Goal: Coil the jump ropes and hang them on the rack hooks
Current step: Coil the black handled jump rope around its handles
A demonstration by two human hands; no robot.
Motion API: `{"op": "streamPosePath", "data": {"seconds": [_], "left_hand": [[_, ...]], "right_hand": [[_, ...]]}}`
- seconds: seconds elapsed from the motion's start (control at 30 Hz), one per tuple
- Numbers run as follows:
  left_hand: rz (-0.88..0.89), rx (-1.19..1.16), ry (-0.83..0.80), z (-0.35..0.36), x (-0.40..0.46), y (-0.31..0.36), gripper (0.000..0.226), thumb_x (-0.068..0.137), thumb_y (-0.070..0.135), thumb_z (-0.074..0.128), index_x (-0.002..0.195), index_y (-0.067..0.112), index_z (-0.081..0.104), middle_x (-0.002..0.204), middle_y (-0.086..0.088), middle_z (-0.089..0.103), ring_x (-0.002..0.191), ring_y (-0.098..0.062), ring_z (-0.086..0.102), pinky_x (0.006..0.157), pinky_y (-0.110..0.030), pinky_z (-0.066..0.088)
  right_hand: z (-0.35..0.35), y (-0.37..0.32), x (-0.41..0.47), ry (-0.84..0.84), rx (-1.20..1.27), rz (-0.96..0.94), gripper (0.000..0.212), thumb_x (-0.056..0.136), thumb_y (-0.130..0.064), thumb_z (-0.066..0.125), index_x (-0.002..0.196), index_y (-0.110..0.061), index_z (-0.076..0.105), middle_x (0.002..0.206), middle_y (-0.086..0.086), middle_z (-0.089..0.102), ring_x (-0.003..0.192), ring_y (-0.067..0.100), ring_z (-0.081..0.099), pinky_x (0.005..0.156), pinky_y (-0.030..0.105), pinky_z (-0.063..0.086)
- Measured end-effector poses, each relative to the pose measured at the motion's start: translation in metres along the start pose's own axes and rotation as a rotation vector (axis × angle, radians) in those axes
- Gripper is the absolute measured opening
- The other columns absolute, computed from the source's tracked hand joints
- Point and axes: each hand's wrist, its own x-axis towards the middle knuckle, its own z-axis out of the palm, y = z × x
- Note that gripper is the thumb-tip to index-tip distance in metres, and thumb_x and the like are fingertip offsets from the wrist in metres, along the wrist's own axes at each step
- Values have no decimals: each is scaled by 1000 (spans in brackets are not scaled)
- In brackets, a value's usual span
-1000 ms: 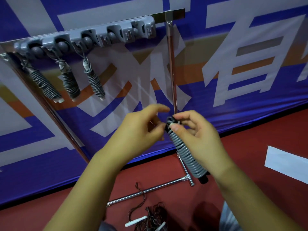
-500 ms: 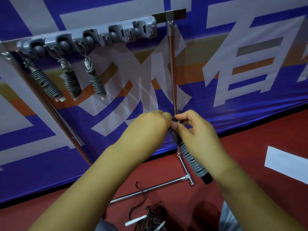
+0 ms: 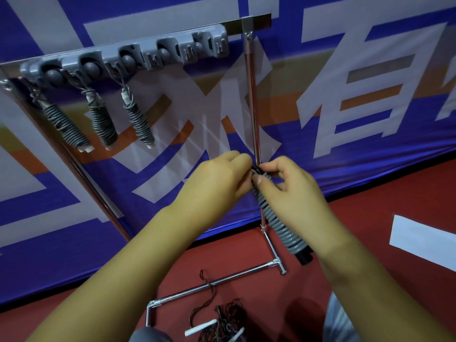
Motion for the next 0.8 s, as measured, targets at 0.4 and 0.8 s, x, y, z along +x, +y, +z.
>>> {"op": "streamPosePath", "data": {"seconds": [0.4,0.8], "left_hand": [[-360,-362,287,9,-4,9,10,84,14,57,74,11,58,64,-3,57,54,-18,61,49,-34,51],[-560,-792,96,12,-13,23,23,90,3,59,79,24,59,72,-2,63,52,-16,66,50,-22,53]], "right_hand": [[11,-8,-7,115,140,-130,14,92,-18,60,90,-31,56,90,-10,65,54,-1,53,50,9,38],[15,19,-12,101,491,52,18,88,-14,64,83,-30,59,90,3,70,79,31,68,68,47,55]]}}
